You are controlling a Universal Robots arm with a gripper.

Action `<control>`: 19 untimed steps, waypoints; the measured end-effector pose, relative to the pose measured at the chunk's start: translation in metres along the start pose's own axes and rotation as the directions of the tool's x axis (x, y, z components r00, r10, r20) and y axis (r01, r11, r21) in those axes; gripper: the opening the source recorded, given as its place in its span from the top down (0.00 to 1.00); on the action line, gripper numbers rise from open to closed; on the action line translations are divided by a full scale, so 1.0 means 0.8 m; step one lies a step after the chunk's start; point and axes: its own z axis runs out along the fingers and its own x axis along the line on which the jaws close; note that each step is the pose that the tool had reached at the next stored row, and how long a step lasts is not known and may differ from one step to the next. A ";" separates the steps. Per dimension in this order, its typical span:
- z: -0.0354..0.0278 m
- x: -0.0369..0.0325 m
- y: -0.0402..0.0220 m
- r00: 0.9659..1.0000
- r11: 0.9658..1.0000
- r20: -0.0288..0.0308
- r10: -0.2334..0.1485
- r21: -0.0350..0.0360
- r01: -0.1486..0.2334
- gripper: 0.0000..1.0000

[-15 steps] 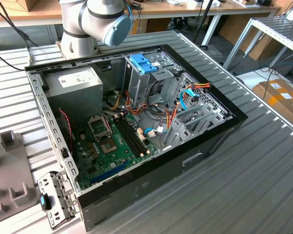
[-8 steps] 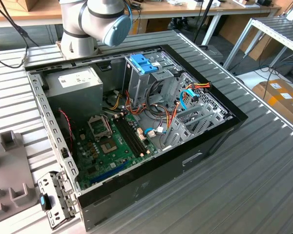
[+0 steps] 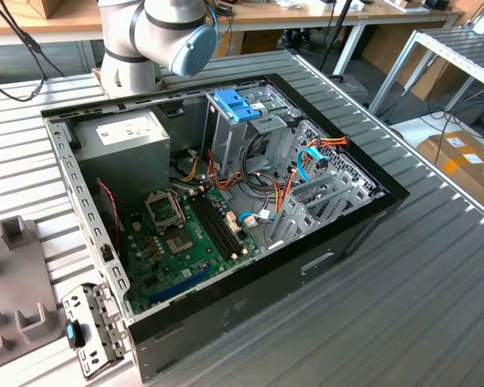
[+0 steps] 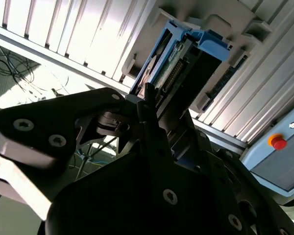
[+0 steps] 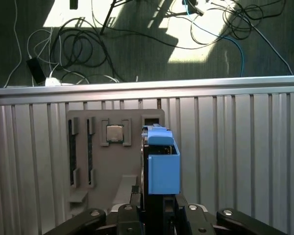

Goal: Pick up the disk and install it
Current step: 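Pick up the disk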

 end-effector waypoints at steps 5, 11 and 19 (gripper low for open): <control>-0.0343 0.0009 -0.0015 1.000 1.000 -0.001 0.000 0.006 0.000 0.65; -0.0674 0.0018 -0.0030 1.000 1.000 -0.001 0.000 0.013 0.000 0.65; -0.0823 0.0022 -0.0037 1.000 1.000 -0.002 0.001 0.017 0.000 0.65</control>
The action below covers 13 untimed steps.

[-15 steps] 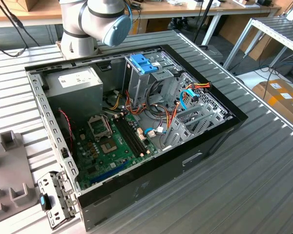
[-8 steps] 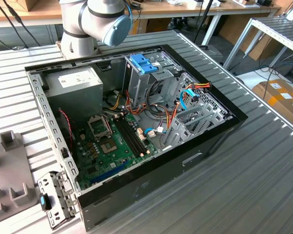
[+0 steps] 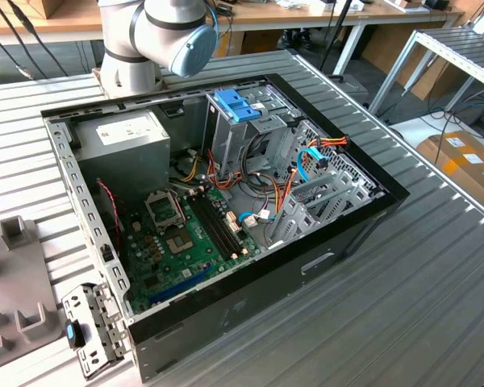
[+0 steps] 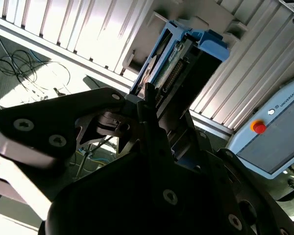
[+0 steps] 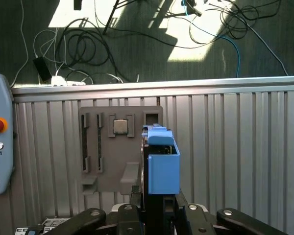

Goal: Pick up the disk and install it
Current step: 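Pick up the disk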

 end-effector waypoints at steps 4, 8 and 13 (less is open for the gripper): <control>-0.0002 0.0000 0.0000 1.000 1.000 0.000 0.000 0.000 0.000 0.65; 0.0000 -0.0001 -0.0032 1.000 1.000 0.000 0.000 0.000 0.000 0.65; 0.0008 -0.0007 -0.0154 1.000 1.000 0.000 0.000 0.000 0.000 0.65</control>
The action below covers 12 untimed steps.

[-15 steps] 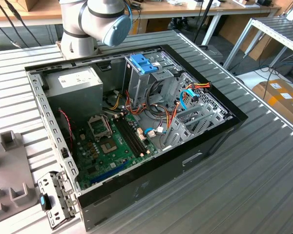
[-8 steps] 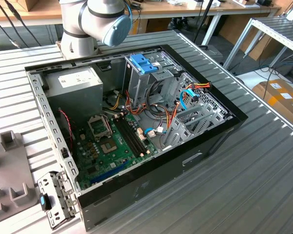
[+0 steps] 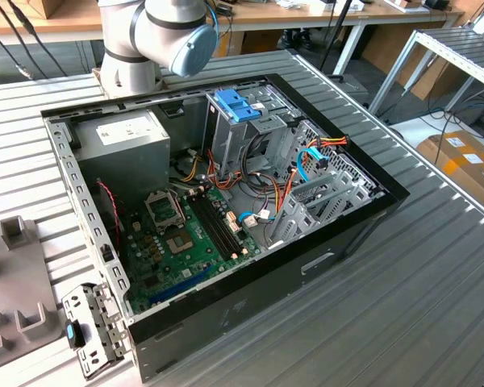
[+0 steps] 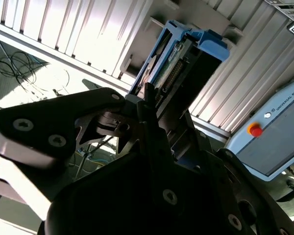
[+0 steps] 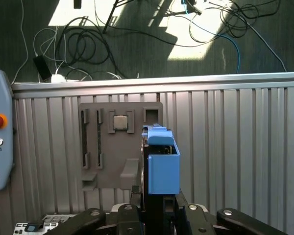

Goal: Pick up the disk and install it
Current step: 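Pick up the disk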

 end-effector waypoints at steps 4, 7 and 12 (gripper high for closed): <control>0.0007 -0.0006 -0.0129 1.000 1.000 0.000 0.000 0.000 0.000 0.65; 0.0015 -0.0011 -0.0248 1.000 1.000 0.000 0.000 0.000 0.000 0.65; 0.0031 -0.0024 -0.0532 1.000 1.000 0.000 0.000 0.000 0.000 0.65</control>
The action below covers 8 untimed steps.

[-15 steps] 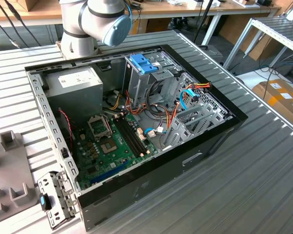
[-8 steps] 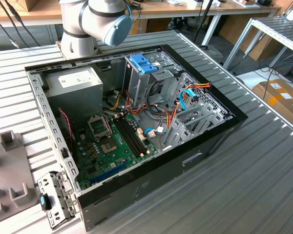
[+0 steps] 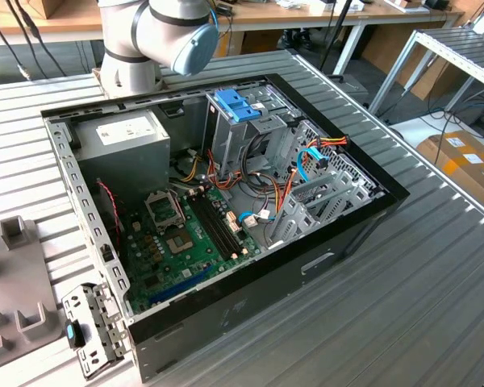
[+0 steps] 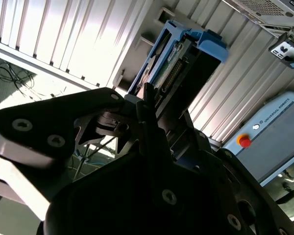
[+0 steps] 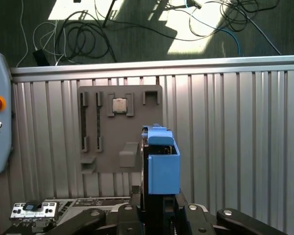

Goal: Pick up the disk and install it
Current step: 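Pick up the disk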

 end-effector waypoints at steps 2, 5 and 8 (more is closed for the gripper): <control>0.0002 -0.0001 -0.0025 1.000 1.000 0.000 0.000 0.000 0.000 0.65; 0.0002 -0.0001 -0.0026 1.000 1.000 0.000 0.000 0.000 0.000 0.65; 0.0002 -0.0001 -0.0028 1.000 1.000 0.000 0.000 0.000 0.000 0.65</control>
